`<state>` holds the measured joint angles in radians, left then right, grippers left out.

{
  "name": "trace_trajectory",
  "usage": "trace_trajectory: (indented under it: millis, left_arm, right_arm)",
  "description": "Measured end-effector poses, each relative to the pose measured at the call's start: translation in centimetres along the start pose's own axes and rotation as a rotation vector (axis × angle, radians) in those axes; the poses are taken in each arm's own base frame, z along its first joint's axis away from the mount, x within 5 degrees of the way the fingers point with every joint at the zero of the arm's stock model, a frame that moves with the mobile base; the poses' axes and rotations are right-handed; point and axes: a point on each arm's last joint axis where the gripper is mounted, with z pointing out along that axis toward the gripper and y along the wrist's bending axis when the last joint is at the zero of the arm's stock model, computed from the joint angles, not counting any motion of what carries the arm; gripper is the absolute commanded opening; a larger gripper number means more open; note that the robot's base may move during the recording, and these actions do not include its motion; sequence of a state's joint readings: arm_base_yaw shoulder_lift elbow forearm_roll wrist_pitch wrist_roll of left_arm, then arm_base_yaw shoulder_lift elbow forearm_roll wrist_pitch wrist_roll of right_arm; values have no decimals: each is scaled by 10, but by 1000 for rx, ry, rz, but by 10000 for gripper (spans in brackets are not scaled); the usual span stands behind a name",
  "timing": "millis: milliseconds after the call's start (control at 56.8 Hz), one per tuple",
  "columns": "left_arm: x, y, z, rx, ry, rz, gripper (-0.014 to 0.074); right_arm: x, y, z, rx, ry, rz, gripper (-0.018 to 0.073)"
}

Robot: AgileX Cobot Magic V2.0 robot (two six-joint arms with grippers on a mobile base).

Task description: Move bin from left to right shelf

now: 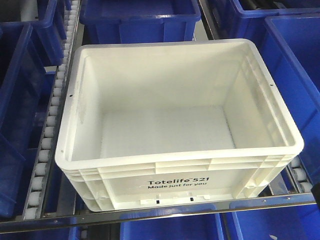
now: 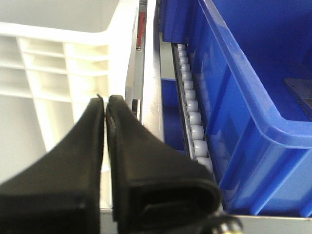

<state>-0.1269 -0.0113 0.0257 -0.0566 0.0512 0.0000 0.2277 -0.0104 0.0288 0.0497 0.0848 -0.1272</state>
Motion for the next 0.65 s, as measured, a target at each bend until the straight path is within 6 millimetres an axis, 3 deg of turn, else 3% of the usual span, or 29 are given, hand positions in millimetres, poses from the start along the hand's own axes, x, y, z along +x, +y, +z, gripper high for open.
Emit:
trace_trajectory:
  millis: [652]
  left_arm:
    - [0, 0, 0, 0, 0, 0, -6]
  right_arm:
    - [0, 0, 0, 0, 1, 0, -8]
